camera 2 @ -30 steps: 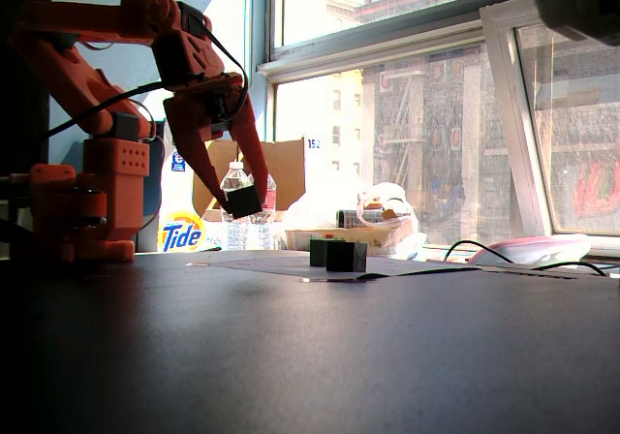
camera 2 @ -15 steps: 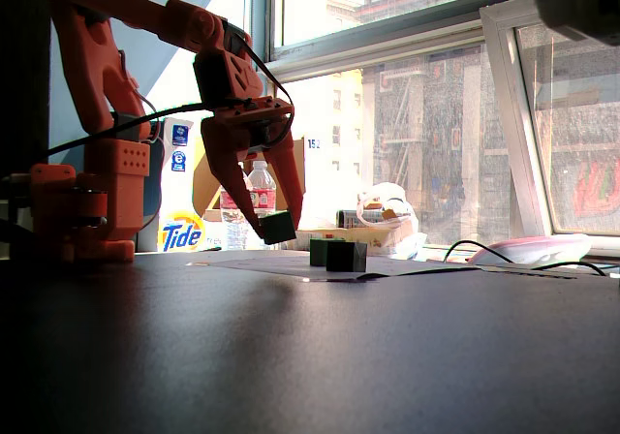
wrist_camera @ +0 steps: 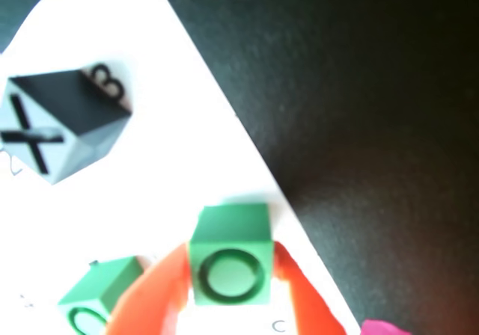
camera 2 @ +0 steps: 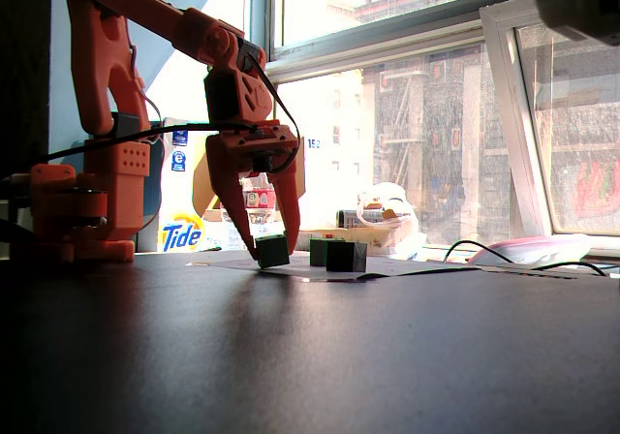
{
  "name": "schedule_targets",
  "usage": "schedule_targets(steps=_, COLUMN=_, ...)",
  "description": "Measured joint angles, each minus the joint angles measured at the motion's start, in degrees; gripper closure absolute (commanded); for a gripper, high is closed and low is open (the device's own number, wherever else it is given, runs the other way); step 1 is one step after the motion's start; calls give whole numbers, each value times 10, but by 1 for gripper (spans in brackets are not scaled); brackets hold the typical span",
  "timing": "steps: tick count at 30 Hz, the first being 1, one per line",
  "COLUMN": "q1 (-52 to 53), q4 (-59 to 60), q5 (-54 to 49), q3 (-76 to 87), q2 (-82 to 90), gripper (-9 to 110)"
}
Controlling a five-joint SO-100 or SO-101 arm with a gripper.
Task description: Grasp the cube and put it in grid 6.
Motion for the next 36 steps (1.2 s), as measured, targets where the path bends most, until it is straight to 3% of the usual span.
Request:
schedule_targets(steps=3, q1=0, q4=6, q5=-4, q3=0, q2=2, gripper=80)
schedule_targets(steps=8, q1=0, q4=19, q5=-15, q3=0, q2=8, gripper=72)
schedule_targets(steps=15, q1=7, q4=20, q5=-17, q3=0, q2=34, gripper=68)
schedule_targets(steps=24, q1=70, q4=40, q5=41, q3=0, q2=280, gripper=65)
schedule_targets(steps=28, q1=128, q4=63, q5=71, q3=19, q2=397, gripper=74)
schedule_targets(steps=34, q1=272, q4=51, q5=113, q3=180, q2=606, gripper=101)
schedule_targets(steps=36, q1=314, q4=46, q5=129, q3=258, q2=697, gripper=101)
